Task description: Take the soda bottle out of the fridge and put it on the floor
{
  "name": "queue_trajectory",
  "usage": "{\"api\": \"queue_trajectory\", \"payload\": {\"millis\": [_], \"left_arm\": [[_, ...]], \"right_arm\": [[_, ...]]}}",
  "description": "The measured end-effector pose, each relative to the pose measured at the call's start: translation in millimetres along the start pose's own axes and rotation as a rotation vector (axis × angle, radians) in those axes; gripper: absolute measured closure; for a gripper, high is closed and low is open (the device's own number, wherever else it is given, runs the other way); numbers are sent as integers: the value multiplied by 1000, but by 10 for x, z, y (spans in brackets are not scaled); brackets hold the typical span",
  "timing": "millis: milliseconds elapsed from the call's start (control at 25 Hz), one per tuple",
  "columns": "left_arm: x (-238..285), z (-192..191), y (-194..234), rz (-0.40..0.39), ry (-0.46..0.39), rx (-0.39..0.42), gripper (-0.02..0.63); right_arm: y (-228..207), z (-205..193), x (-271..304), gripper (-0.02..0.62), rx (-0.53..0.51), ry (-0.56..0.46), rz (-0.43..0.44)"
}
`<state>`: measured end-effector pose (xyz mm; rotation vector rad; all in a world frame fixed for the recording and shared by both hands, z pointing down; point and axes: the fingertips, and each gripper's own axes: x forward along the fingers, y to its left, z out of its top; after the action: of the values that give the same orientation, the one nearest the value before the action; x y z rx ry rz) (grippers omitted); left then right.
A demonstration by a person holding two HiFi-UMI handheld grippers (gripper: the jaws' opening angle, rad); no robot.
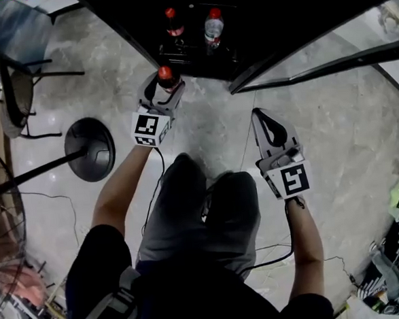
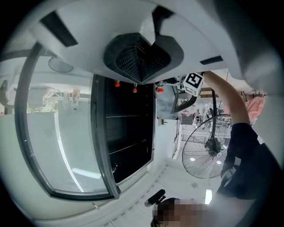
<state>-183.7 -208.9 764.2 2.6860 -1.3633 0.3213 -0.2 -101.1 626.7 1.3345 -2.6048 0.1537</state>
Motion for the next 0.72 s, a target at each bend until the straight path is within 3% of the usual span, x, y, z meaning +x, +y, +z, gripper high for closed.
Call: {"api": "queue_trajectory", "payload": {"millis": [480, 720], "left_arm": [[172, -931, 13, -19, -8, 20, 301], [311, -1545, 28, 5, 38, -9, 302]], "right_arm": [[25, -687, 357, 578, -43, -21, 14], [8, -1034, 444, 578, -43, -14, 35]]}}
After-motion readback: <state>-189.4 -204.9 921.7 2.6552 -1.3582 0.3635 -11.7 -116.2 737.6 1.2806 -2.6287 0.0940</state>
